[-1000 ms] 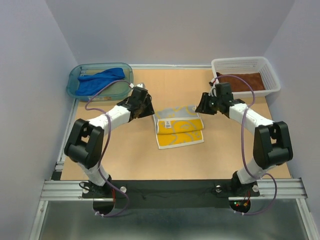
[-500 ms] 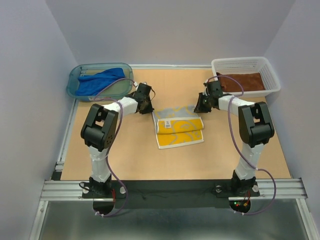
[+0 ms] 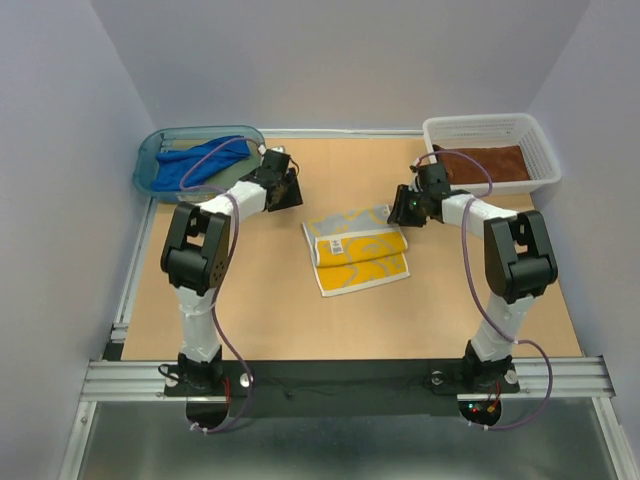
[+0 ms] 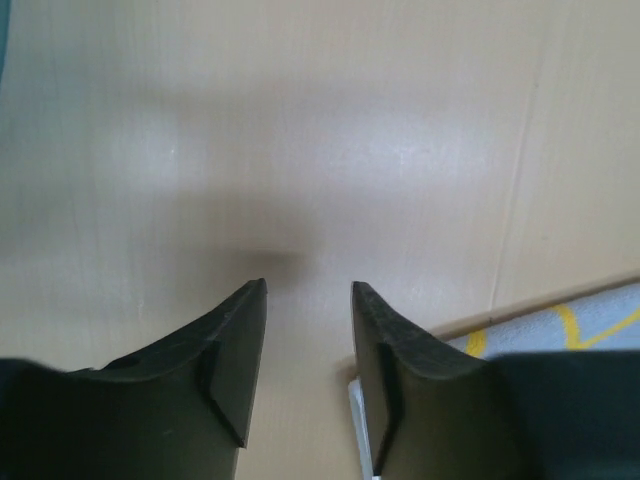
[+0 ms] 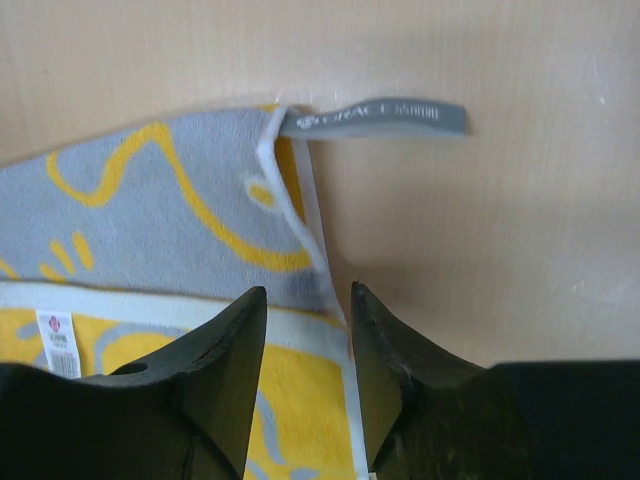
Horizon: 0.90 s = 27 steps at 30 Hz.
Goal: Fold and stack the towels
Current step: Fold the towel
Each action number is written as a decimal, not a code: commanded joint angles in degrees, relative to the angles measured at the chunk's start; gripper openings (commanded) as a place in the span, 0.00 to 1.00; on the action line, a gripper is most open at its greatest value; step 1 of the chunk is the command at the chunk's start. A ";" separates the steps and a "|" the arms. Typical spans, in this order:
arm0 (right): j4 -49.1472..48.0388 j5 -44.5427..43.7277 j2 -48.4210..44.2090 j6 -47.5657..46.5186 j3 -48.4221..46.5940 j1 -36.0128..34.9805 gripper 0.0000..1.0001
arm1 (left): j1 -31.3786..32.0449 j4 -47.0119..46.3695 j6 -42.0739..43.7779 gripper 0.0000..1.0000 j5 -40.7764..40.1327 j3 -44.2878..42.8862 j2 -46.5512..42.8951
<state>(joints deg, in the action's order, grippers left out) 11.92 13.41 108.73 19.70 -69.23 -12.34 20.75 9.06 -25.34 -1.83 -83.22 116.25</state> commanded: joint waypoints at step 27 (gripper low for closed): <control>-1.29 -2.07 -8.27 -7.13 6.04 0.39 0.42 | 11.15 -2.65 9.26 0.77 8.50 15.82 -17.92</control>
<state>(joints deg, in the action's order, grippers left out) 12.08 11.77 100.57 13.87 -61.01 -12.34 31.55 5.56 -17.19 5.56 -63.46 94.56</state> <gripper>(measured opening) 0.422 0.787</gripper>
